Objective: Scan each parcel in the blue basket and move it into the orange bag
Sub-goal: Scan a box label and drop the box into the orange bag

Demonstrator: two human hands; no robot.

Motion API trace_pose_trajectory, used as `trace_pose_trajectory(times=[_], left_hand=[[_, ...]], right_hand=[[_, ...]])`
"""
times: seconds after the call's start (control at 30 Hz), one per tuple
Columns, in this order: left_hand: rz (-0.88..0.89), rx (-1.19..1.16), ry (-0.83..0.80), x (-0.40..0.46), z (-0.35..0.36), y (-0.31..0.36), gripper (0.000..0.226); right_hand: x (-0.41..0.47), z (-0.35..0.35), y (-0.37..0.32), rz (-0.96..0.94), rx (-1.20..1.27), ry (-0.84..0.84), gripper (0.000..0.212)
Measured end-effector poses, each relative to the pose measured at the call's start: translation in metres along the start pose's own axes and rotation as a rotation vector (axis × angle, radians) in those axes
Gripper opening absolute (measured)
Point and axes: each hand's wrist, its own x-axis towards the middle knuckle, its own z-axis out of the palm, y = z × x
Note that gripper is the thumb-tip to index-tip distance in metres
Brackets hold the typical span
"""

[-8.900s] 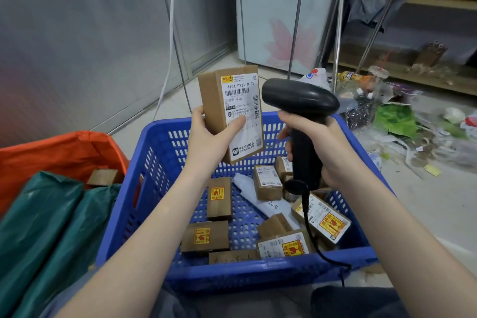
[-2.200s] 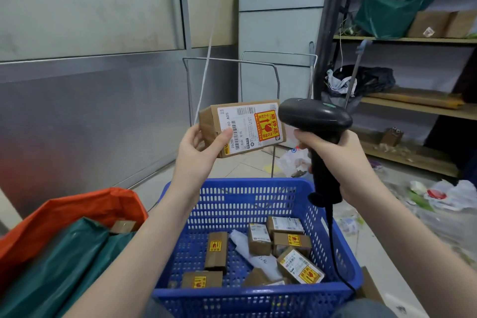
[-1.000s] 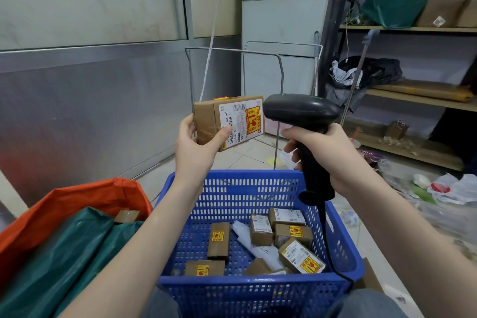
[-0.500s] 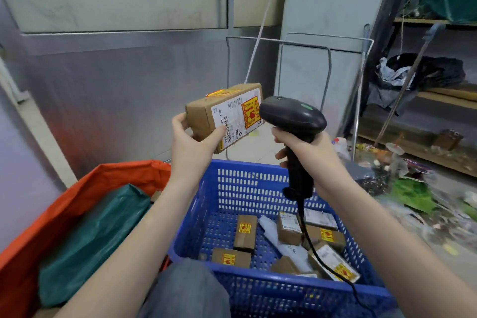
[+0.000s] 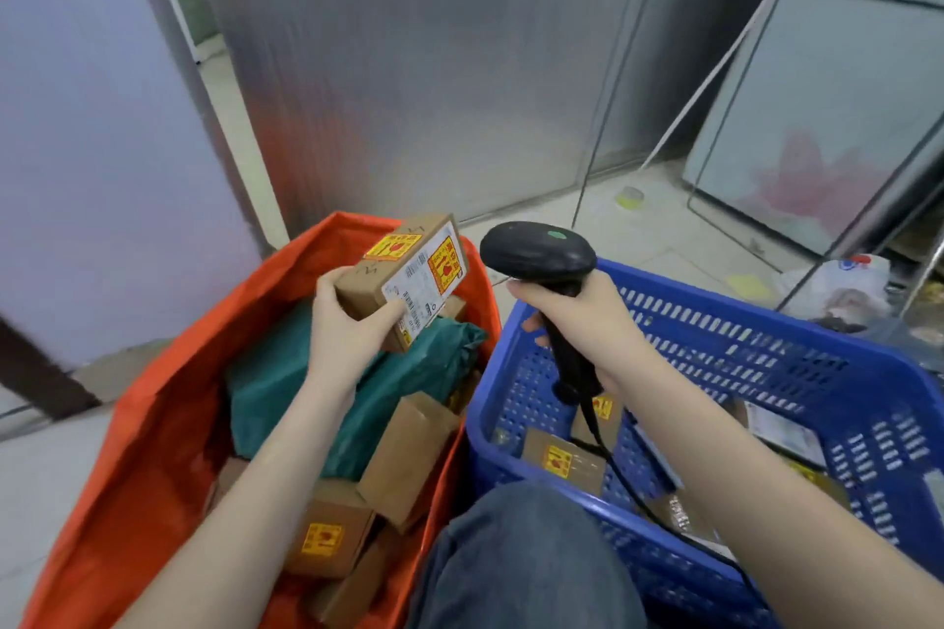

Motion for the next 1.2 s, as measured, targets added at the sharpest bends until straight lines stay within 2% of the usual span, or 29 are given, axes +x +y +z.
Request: trace_pose_trajectory(times=[0.17,0.27,0.33,0.47,0.57,0.73,1.0,1.2], left_hand=[[-0.107,0.060,0.010,0.018,0.001,-0.069,0.048],[-0.174,0.094,-0.020,0.026,0.006,-0.097,0.051],[-0.227,0.099,-0.062,0.028,0.010,-0.108,0.061],[-0.332,0.133,-0.101,0.027,0.019,-0.112,0.101],[-0.236,0.257,-0.017,0.024,0.021,-0.099,0.104],[-0.062,0.150,-0.043,0.013,0.035,-0.039,0.088],[0.127,0.075,-0.233,-0.030,0.114,0.054,0.076],[0.206,0.089,-0.431,-0.077,0.192,0.090,0.077]], right_hand=[[0.033,0.031,0.037,0.081,-0.029,-0.048,0.015],[0.048,0.038,0.058,0.128,-0.055,-0.054,0.020],[0.055,0.040,0.069,0.159,-0.066,-0.052,0.019],[0.059,0.039,0.084,0.194,-0.068,-0.059,0.012],[0.057,0.032,0.083,0.197,-0.040,-0.057,0.007],[0.044,0.005,0.062,0.125,-0.011,0.004,0.005],[0.002,-0.094,0.031,0.010,0.002,0.191,0.012],[-0.033,-0.189,0.039,0.003,-0.011,0.365,0.011]])
